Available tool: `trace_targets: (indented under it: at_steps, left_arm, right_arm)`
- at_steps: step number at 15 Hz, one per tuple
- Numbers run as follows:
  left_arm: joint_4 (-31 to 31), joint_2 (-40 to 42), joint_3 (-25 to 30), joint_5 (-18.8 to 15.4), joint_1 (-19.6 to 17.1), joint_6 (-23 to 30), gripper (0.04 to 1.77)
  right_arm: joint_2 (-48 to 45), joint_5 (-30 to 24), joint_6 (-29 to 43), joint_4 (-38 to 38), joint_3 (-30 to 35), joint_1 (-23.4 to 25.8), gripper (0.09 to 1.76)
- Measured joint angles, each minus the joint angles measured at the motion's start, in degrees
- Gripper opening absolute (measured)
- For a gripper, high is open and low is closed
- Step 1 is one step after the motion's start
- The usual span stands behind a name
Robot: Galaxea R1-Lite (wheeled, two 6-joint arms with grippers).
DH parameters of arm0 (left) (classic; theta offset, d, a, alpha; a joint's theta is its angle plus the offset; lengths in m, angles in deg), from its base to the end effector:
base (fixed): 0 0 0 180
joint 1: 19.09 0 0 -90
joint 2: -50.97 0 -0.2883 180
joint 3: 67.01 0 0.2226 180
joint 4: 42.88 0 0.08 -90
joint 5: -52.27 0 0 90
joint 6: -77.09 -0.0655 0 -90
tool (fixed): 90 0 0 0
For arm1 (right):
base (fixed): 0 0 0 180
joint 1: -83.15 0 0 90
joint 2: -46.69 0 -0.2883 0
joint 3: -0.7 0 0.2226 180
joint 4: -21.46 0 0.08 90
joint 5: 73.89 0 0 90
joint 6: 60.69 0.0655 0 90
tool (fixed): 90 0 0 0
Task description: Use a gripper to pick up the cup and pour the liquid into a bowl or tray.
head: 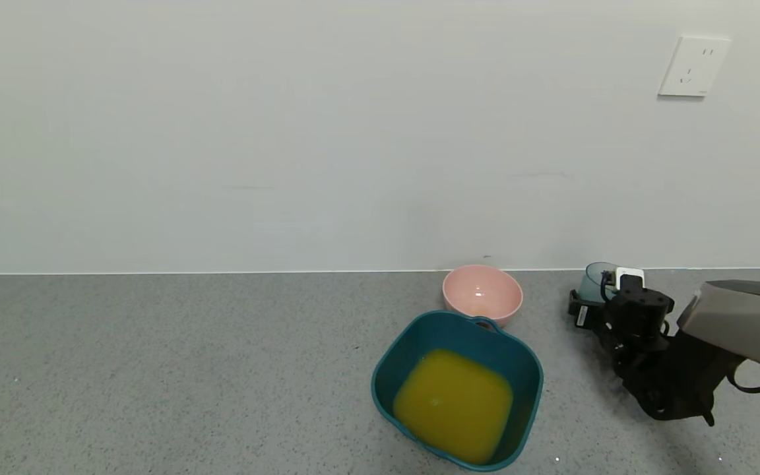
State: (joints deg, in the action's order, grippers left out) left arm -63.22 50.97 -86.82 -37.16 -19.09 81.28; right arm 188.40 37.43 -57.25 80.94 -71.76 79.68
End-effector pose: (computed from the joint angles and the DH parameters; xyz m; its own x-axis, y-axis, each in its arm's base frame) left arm 0.0666 0.0007 0.0741 0.9999 0.0099 -0.0092 -0.0106 0.9973 -0.0730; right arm 0.4447 0.0031 -0.0534 0.9384 -0.3073 -0.1581 0.3109 0.9504 -0.0025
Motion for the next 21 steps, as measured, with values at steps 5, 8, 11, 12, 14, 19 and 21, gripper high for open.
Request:
trace_targets:
  at_steps: [5,8,11,12,14,19,21]
  left_arm:
    - [0.01,0.0,0.0,0.02,0.0,0.0,1.72]
    - [0.0,0.0,0.0,0.02,0.0,0.0,1.72]
    - [0.0,0.0,0.0,0.0,0.0,0.0,1.72]
    - [0.0,0.0,0.0,0.02,0.0,0.0,1.72]
    - [0.01,0.0,0.0,0.02,0.0,0.02,1.72]
    - [0.01,0.0,0.0,0.02,0.0,0.0,1.72]
    - [0.01,0.0,0.0,0.02,0.0,0.0,1.72]
  right_arm:
    - [-3.61,-2.01,0.35,-4.02,3.02,-0.32,1.67]
    - [-6.8,-3.91,0.41,-6.97,6.19,-0.63,1.68]
    - [-11.13,-5.42,0.37,-9.95,9.78,-0.68,1.69]
    - [-13.09,-6.33,0.35,-11.22,11.41,-0.74,1.69]
    - [-18.03,-7.77,0.35,-15.06,14.49,-0.85,1.7]
    - [-37.0,-10.47,0.37,-28.98,21.64,-1.26,1.7]
    - [-46.25,-11.15,0.33,-37.08,23.06,-1.79,1.7]
